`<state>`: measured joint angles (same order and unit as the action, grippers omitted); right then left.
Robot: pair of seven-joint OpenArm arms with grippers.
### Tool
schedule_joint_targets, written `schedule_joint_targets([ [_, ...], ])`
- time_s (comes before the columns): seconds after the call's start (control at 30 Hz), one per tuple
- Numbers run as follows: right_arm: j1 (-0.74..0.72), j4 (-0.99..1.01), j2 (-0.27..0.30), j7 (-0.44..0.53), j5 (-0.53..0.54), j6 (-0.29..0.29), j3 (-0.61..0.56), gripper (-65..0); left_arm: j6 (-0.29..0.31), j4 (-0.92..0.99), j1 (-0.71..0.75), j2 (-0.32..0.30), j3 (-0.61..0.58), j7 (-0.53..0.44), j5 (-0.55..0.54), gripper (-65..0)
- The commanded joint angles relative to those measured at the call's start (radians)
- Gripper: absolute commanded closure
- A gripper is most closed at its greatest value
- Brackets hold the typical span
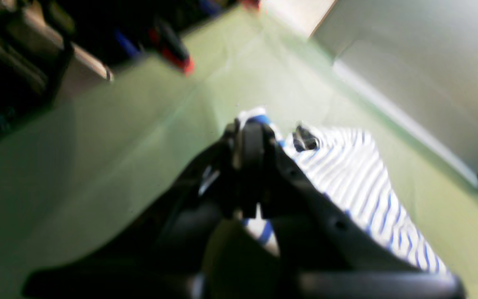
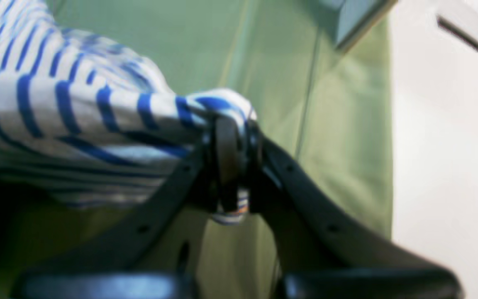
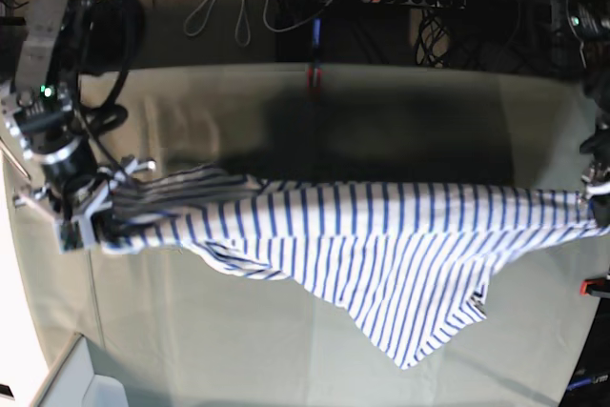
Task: Layout the t-shirt on the table in an organized manner, then fold the t-shirt properly
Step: 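Swing the held shirt up and lay it flat across the table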
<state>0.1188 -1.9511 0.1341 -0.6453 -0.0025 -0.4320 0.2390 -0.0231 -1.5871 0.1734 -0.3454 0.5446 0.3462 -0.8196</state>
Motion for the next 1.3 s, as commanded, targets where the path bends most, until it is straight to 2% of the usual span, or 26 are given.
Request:
schedule_joint_targets([
  [0.0, -0.057, -0.001, 0.016, 0.028, 0.003, -0.014, 0.001, 0.0, 0.021, -0.016, -0.081, -0.022, 0.002, -0.012, -0.008, 0.0],
  [0.1, -0.215, 0.103, 0.037, 0.028, 0.003, -0.014, -0.011, 0.0, 0.021, 0.050, -0.283, -0.021, -0.036, 0.107, -0.008, 0.0],
  [0.2, -0.422, 0.293, 0.077, 0.028, 0.003, -0.014, -0.036, 0.0, 0.019, 0.185, -0.527, -0.016, -0.120, 0.166, -0.008, 0.0],
  [0.33, -0.730, 0.551, 0.118, 0.034, 0.003, -0.014, -0.063, 0.0, 0.015, 0.402, -0.842, -0.014, -0.278, 0.164, -0.008, 0.0],
  [0.47, -1.017, 0.761, 0.146, 0.037, 0.003, -0.014, -0.069, 0.0, 0.018, 0.571, -1.093, -0.013, -0.403, 0.164, -0.008, 0.0],
  [0.57, -1.186, 0.858, 0.178, 0.069, 0.003, -0.014, -0.068, 0.0, 0.018, 0.621, -1.228, -0.011, -0.446, 0.159, -0.008, 0.0],
  [0.73, -1.410, 0.964, 0.183, 0.170, 0.003, -0.014, -0.069, 0.0, 0.019, 0.686, -1.432, -0.011, -0.528, 0.067, -0.008, 0.0],
  [0.87, -1.424, 0.885, 0.183, 0.164, 0.003, -0.014, -0.069, 0.0, 0.019, 0.683, -1.482, -0.021, -0.553, 0.058, -0.017, 0.0],
  [0.97, -1.367, 0.755, 0.184, 0.091, 0.003, -0.014, -0.062, 0.0, 0.019, 0.675, -1.474, -0.027, -0.553, 0.063, -0.017, 0.0],
  [1.1, -1.083, 0.497, 0.192, 0.046, 0.006, -0.014, -0.060, 0.0, 0.019, 0.529, -1.283, -0.071, -0.553, 0.063, -0.020, 0.0],
  [1.2, -0.850, 0.376, 0.177, 0.049, 0.008, -0.014, -0.059, 0.0, 0.019, 0.437, -1.096, -0.088, -0.551, 0.058, -0.017, 0.0],
  [1.27, -0.680, 0.321, 0.144, 0.051, 0.008, -0.014, -0.054, 0.0, 0.019, 0.391, -0.963, -0.091, -0.550, 0.055, -0.017, 0.0],
])
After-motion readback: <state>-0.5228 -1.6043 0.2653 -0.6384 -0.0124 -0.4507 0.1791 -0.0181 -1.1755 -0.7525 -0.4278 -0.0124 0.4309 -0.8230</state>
